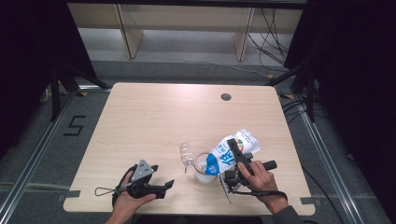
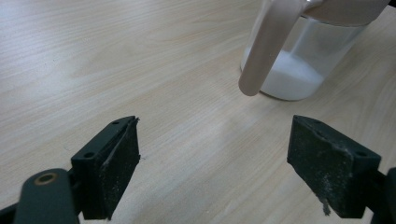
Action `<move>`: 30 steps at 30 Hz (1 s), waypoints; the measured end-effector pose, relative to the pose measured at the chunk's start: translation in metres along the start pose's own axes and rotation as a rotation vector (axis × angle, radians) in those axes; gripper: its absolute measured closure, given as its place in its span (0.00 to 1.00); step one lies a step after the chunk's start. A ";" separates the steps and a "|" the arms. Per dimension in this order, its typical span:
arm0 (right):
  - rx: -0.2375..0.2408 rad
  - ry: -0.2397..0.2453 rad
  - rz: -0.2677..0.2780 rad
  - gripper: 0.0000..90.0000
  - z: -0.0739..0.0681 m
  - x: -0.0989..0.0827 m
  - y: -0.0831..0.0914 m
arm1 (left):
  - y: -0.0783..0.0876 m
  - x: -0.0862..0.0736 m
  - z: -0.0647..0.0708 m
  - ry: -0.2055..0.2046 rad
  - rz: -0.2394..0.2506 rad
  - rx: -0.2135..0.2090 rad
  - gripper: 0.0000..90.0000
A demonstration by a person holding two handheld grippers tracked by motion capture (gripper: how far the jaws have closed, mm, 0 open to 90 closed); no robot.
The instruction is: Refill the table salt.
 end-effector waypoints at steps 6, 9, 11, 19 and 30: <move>-0.013 -0.031 -0.011 0.76 -0.001 -0.001 0.001 | 0.001 0.000 0.000 -0.013 -0.002 -0.001 0.18; -0.012 -0.033 -0.010 0.76 -0.002 -0.001 0.001 | 0.000 0.000 0.000 -0.001 0.001 -0.002 0.18; 0.003 -0.015 -0.016 0.76 -0.002 -0.002 0.002 | 0.000 0.000 0.000 -0.006 -0.005 0.002 0.18; -0.004 0.001 -0.017 0.76 -0.002 -0.004 0.001 | 0.000 -0.001 0.000 -0.005 -0.007 0.004 0.20; 0.019 0.039 -0.033 0.77 -0.002 -0.004 0.004 | 0.000 -0.001 0.000 -0.016 -0.014 0.003 0.19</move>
Point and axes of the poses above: each handheld gripper's, and its own axes: y roughly backward along the jaws, x roughly out of its top, z roughly to its right, the point moved 9 cm from there along -y, roughly forward along the jaws, and after that the axes turned 12 degrees about -x, right-handed, at the moved point
